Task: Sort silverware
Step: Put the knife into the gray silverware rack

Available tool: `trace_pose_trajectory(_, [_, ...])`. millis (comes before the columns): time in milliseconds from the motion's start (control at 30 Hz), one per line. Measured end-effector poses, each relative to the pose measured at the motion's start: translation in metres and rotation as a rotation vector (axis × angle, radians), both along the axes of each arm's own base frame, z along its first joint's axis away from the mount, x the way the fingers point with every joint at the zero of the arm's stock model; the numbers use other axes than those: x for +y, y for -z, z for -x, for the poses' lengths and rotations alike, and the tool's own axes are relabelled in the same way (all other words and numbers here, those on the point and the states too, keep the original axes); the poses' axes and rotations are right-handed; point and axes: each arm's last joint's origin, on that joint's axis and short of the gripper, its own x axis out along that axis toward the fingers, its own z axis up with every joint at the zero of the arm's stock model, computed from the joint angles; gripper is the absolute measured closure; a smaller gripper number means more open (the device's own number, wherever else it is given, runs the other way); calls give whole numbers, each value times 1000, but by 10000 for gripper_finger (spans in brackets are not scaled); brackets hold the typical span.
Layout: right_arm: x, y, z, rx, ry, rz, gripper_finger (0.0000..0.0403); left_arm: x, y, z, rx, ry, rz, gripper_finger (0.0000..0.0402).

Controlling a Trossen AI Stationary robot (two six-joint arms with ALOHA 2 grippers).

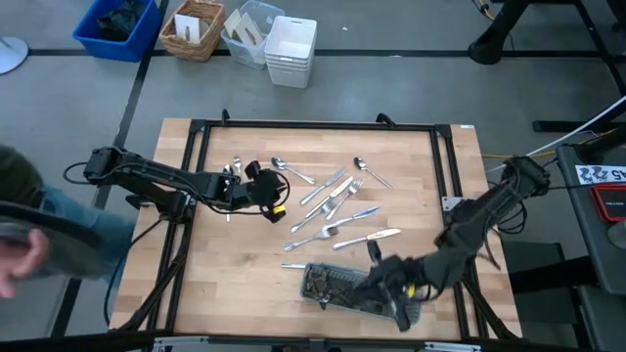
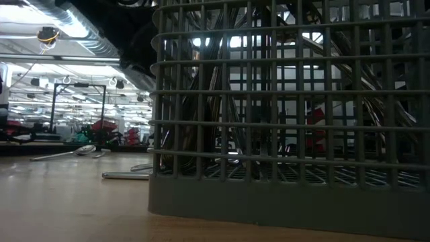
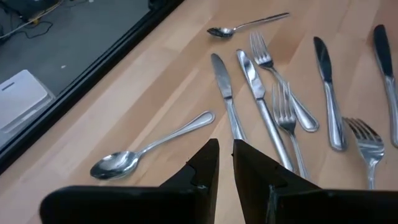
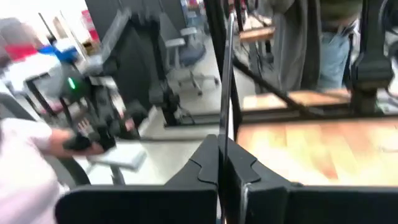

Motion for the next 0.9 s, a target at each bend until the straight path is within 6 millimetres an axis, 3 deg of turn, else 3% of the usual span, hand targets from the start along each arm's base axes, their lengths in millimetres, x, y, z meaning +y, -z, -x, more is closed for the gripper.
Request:
trace_pose_trajectory(367, [39, 40, 12, 133, 80, 119, 402, -15, -3, -1, -38, 57, 6, 361])
trace_pose_trajectory(633, [39, 66, 13, 263, 129, 248, 402, -30, -2, 1, -37, 114, 7, 361])
trace_pose_trajectory(900, [39, 70, 13, 283, 136, 255, 388, -36, -2, 2, -37, 138, 8, 361])
